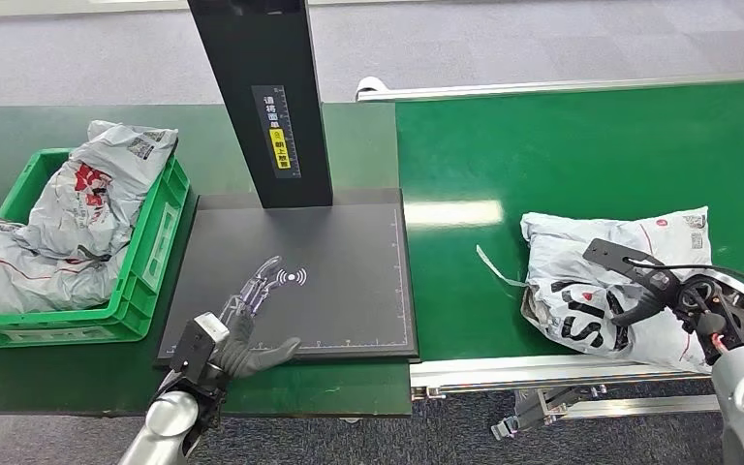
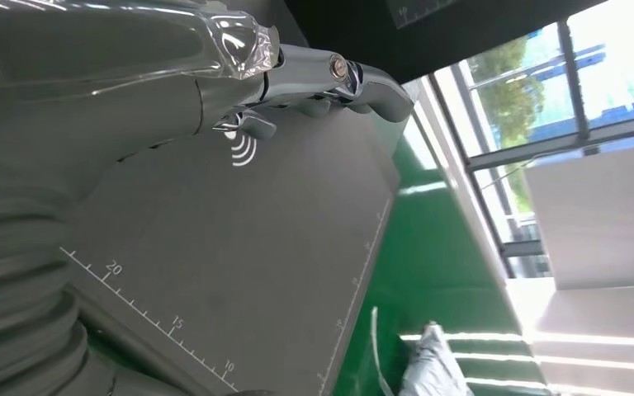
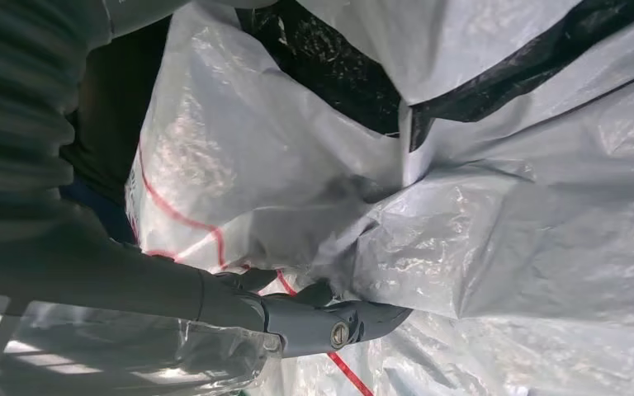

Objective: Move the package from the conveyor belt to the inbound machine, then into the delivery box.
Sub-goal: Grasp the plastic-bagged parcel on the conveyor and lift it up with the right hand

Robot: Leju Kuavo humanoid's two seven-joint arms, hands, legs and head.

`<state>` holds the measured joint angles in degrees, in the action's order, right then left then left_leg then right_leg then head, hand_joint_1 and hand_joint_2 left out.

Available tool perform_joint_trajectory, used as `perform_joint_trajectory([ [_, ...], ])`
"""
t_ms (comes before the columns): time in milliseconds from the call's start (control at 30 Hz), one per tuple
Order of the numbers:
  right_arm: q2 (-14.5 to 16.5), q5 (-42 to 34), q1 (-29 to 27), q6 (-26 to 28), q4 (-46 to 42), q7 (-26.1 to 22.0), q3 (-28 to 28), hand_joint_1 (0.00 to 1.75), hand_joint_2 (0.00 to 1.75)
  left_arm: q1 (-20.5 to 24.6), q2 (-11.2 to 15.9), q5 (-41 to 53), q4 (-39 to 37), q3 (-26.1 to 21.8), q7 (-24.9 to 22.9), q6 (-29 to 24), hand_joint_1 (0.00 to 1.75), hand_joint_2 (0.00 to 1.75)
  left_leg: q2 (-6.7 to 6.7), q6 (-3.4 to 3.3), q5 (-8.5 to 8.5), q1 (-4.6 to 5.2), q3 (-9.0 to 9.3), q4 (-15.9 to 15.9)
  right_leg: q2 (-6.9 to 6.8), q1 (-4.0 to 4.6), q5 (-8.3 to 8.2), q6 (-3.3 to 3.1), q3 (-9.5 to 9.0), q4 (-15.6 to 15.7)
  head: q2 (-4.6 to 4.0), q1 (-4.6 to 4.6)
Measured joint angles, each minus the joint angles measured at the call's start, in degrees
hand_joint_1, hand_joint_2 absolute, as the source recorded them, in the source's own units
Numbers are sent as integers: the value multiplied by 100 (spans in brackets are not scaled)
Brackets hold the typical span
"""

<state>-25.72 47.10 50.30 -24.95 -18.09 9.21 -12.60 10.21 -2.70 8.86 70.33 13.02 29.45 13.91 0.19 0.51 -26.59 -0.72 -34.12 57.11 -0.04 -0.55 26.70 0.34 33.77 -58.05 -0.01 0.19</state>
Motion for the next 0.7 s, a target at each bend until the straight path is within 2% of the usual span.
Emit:
perform_joint_trajectory([
  [133, -140, -23, -114, -343, 50, 81, -1, 0, 175, 143, -62, 75, -167, 82, -97, -89, 0, 175, -7, 0, 0, 0, -2, 0, -3, 0, 0, 0, -3, 0, -1, 1],
  [333, -239, -3, -181, -510, 89, 96, -1, 0, 175, 190, -96, 71, -328, 110, -104, -156, 0, 175, -6, 0, 0, 0, 1, 0, -3, 0, 0, 0, -6, 0, 0, 2],
  [367, -241, 7, -183, -526, 92, 96, -1, 7, 175, 190, -99, 71, -347, 110, -104, -162, 0, 175, -6, 0, 0, 0, 2, 0, -3, 0, 0, 0, -7, 0, -1, 2],
  [467, -241, 53, -181, -622, 95, 79, -5, 137, 175, 195, -113, 71, -401, 110, -104, -191, 0, 175, -7, 0, 0, 0, 3, 0, -3, 0, 0, 0, -9, 0, -1, 3],
  [500, -241, 68, -179, -659, 95, 63, -9, 174, 175, 199, -118, 72, -418, 110, -104, -199, 0, 175, -7, 0, 1, 0, 4, 0, -3, 0, 0, 0, -10, 0, -1, 2],
  [700, -252, 87, -155, -719, 95, -37, -17, 175, 175, 218, -134, 73, -480, 110, -103, -209, 0, 175, -6, -1, 1, 0, 6, 0, -3, 0, 0, 0, -13, 0, 0, 2],
])
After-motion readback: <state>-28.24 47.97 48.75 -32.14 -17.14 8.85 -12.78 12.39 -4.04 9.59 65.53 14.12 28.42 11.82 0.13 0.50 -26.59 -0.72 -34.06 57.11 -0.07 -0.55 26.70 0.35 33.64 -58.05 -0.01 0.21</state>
